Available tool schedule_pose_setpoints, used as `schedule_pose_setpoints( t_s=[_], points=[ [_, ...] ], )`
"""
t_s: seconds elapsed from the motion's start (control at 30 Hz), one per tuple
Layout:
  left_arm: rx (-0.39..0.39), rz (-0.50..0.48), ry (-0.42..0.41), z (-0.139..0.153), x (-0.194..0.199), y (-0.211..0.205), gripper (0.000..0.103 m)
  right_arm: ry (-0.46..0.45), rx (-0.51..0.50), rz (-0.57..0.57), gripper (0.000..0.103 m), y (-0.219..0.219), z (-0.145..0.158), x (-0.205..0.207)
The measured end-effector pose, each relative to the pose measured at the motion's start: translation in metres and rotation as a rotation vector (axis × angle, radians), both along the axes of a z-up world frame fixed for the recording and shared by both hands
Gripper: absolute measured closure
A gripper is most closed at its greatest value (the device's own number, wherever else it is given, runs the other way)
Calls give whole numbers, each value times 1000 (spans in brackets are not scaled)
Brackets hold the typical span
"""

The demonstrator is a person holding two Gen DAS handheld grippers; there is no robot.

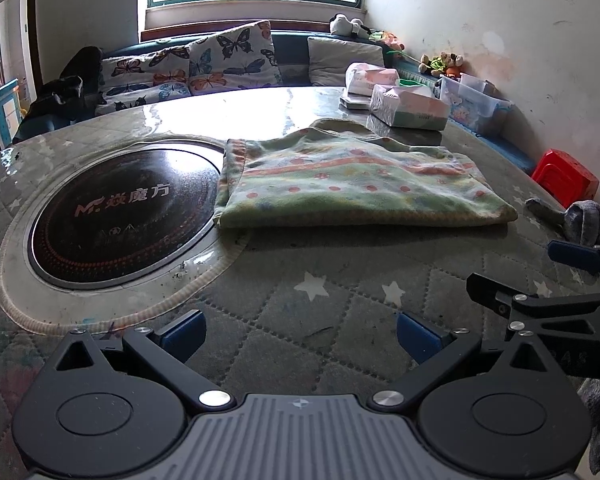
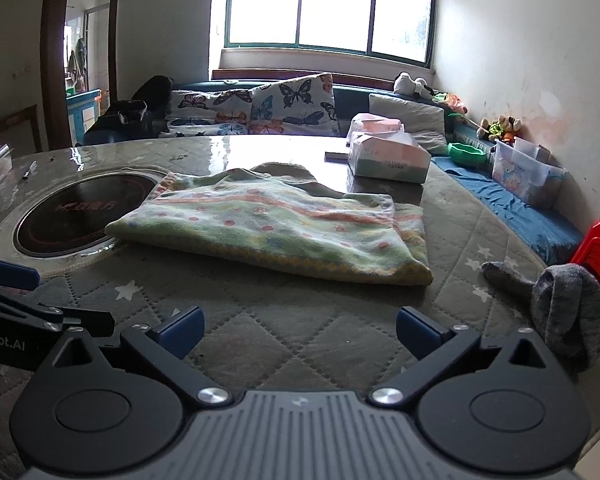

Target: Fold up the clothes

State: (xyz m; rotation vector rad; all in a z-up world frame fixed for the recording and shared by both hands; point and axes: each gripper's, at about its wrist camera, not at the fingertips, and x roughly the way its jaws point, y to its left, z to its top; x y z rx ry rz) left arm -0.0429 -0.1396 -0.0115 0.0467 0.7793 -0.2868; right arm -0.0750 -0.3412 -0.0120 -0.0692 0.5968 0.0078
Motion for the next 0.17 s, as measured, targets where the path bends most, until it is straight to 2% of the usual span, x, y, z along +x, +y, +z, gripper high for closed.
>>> schedule_pose_setpoints(
  t_s=[0.17],
  points=[
    [4,1,2,-1,-1,0,0,-6,1,-5,0,-1,-1,1]
  ],
)
